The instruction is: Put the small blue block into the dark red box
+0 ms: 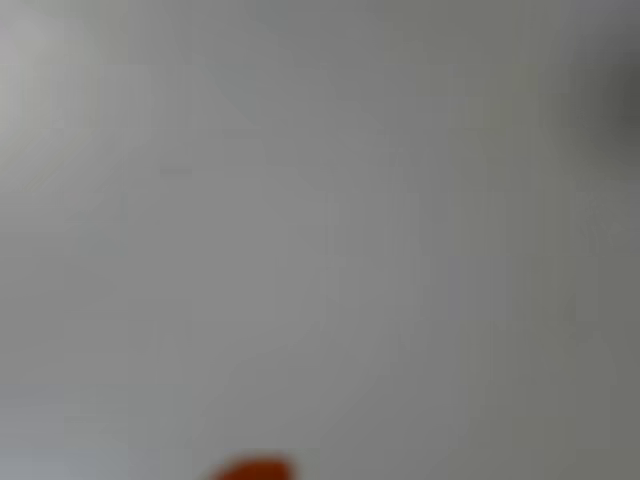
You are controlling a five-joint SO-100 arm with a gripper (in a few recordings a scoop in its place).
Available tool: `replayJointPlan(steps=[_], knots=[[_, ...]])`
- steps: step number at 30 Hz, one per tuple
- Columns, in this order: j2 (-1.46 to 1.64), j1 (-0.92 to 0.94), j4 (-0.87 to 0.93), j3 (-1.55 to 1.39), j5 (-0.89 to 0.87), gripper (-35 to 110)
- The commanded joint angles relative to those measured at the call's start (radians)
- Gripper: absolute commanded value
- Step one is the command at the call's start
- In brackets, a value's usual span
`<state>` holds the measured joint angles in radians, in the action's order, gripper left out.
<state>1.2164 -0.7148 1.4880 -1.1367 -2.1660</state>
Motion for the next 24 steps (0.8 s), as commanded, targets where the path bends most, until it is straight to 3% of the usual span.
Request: replayJointPlan(steps=[1, 4, 9, 24], knots=[[-0.152, 0.000, 0.155, 0.380, -0.032, 24], [-0.353, -0.006, 0.298, 0.741, -0.067, 25], [-0.591, -0.009, 0.313, 1.098, -0.069, 26], [-0.781, 0.032, 0.313, 1.232, 0.006, 26]])
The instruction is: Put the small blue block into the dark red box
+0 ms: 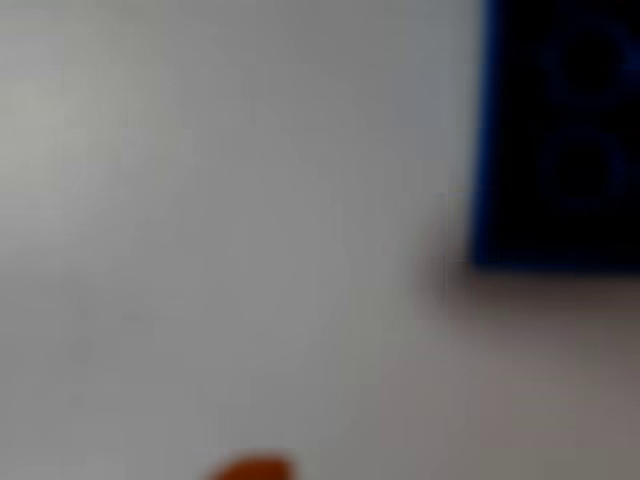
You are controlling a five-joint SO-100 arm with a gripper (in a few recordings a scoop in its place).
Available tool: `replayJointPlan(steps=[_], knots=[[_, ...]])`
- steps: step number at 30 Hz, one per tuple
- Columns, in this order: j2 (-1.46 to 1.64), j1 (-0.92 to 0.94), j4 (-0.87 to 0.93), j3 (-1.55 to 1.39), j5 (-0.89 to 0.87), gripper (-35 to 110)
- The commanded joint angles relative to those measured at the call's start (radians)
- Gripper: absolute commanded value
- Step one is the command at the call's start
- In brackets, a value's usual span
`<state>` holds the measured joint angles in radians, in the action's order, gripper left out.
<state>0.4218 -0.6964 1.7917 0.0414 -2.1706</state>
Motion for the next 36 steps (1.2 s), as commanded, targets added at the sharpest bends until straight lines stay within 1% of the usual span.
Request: replayJointPlan(steps=[1, 8, 17, 36], knots=[[0.014, 0.018, 0.009, 0.054, 0.018, 26], [0.012, 0.038, 0.009, 0.054, 0.038, 26], [0.011, 0.026, 0.008, 0.064, -0.009, 27], [-0.035, 0.025, -0.067, 0.064, -0.025, 27]])
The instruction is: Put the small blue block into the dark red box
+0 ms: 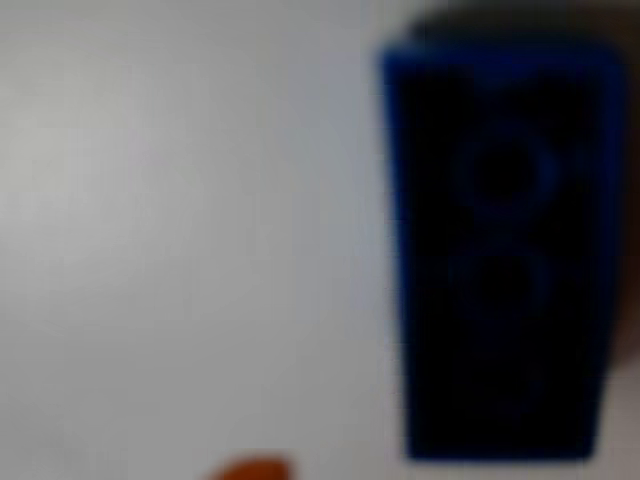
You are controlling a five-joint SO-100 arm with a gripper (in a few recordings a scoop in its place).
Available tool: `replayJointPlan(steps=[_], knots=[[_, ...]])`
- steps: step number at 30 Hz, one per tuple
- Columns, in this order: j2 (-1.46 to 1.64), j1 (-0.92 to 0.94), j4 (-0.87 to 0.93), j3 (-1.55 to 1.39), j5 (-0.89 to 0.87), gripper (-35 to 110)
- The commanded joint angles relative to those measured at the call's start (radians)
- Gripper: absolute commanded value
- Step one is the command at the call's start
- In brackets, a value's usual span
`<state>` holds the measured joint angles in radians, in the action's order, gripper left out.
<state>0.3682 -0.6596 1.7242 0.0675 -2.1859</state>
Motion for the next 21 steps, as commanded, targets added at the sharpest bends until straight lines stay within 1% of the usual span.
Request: replayJointPlan(steps=[1, 16, 19, 21], knots=[[0.017, -0.012, 0.000, 0.037, -0.009, 27], [-0.002, -0.015, -0.037, -0.003, -0.012, 26], [-0.011, -0.012, -0.049, -0.003, -0.012, 22], [-0.020, -0.009, -0.064, -0.003, 0.000, 15]])
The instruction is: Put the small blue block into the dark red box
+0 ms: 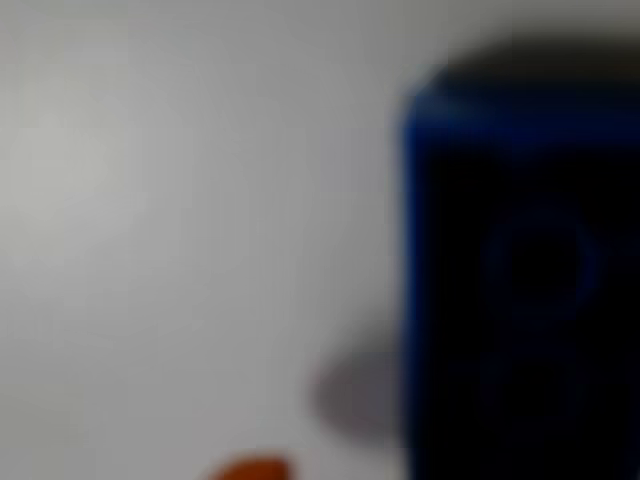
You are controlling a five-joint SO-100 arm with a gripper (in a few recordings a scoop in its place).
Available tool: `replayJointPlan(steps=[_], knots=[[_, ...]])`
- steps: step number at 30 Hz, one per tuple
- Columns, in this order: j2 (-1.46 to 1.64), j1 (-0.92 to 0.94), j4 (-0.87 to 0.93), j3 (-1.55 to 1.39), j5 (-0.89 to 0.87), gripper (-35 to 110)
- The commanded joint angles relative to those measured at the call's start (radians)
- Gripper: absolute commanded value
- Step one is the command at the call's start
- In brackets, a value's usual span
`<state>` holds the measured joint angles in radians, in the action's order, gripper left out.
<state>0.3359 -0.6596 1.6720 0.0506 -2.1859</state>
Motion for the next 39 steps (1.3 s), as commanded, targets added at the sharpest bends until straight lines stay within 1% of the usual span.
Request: replayJointPlan(steps=[1, 4, 11, 15, 16, 18, 22, 24, 27, 29, 33, 39], knots=[[0.005, -0.005, -0.020, 0.015, 0.012, 10], [-0.021, 0.009, -0.057, 0.021, 0.067, 1], [-0.012, 0.021, -0.064, 0.043, 0.098, 1], [0.046, 0.051, 0.017, 0.040, 0.163, 1], [0.064, 0.067, 0.054, 0.043, 0.199, 1], [0.103, 0.117, 0.121, 0.061, 0.341, 1], [0.225, 0.242, 0.170, 0.054, 0.749, 1], [0.357, 0.301, 0.170, -0.087, 0.897, 1], [0.632, 0.388, 0.170, -0.420, 1.058, 1], [0.802, 0.462, 0.169, -0.617, 1.146, 1], [1.057, 0.638, 0.158, -0.888, 1.301, 1], [1.488, 0.925, -0.081, -1.439, 1.486, 0]])
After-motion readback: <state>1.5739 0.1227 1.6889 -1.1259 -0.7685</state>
